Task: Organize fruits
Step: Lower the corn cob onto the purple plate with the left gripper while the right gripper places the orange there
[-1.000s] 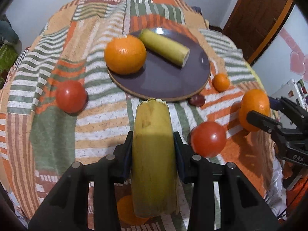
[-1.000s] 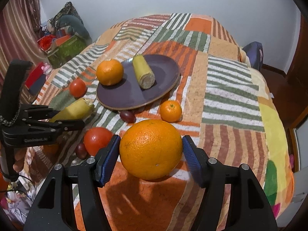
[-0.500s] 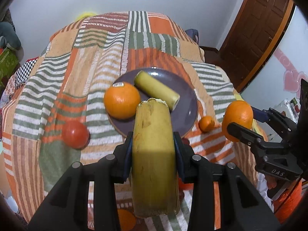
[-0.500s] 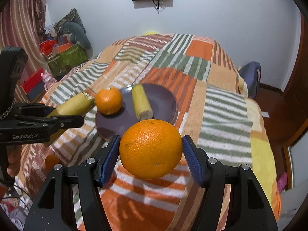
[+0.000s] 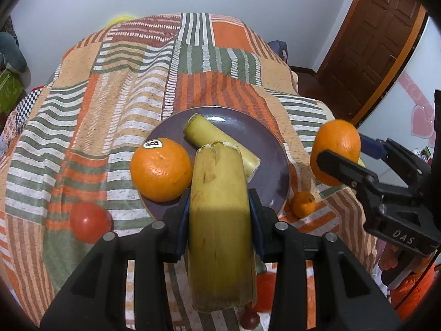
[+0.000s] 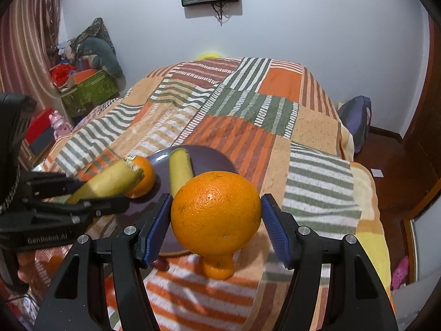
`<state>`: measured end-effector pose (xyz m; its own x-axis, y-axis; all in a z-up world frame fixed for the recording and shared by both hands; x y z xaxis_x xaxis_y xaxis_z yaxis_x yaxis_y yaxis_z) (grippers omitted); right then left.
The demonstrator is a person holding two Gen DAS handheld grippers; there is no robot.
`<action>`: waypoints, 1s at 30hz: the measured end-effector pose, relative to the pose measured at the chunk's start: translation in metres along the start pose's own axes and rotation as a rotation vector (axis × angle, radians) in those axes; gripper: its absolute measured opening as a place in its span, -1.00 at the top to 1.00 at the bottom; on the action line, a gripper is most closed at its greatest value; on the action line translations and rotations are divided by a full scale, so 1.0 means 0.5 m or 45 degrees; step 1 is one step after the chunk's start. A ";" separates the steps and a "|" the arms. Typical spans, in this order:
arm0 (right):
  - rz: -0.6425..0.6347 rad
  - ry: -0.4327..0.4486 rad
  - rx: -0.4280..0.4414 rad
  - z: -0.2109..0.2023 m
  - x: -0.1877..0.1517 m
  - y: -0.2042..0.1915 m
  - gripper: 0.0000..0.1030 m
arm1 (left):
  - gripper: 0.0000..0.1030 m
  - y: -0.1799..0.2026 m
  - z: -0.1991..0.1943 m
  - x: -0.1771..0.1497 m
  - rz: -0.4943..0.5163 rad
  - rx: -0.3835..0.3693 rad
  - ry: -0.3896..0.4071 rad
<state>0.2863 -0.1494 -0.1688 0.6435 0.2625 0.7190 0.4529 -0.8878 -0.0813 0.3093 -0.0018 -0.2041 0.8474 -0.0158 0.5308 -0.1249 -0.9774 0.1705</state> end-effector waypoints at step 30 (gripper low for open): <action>-0.004 -0.125 0.060 0.175 0.064 -0.005 -0.20 | 0.26 -0.011 0.092 0.022 0.012 0.014 -0.057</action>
<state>0.3595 -0.1056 -0.2060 0.6981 0.3032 0.6486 0.4824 -0.8686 -0.1131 0.3431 -0.0062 -0.2372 0.8685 -0.0341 0.4944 -0.1276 -0.9794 0.1566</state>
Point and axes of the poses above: each gripper's, at about its wrist camera, not at the fingertips, and z roughly the way its jaws point, y to its right, x to its top, the point moved 3 cm from there along z, roughly the way its jaws point, and after that the axes turned 1 degree about z, right-handed, at the moved point
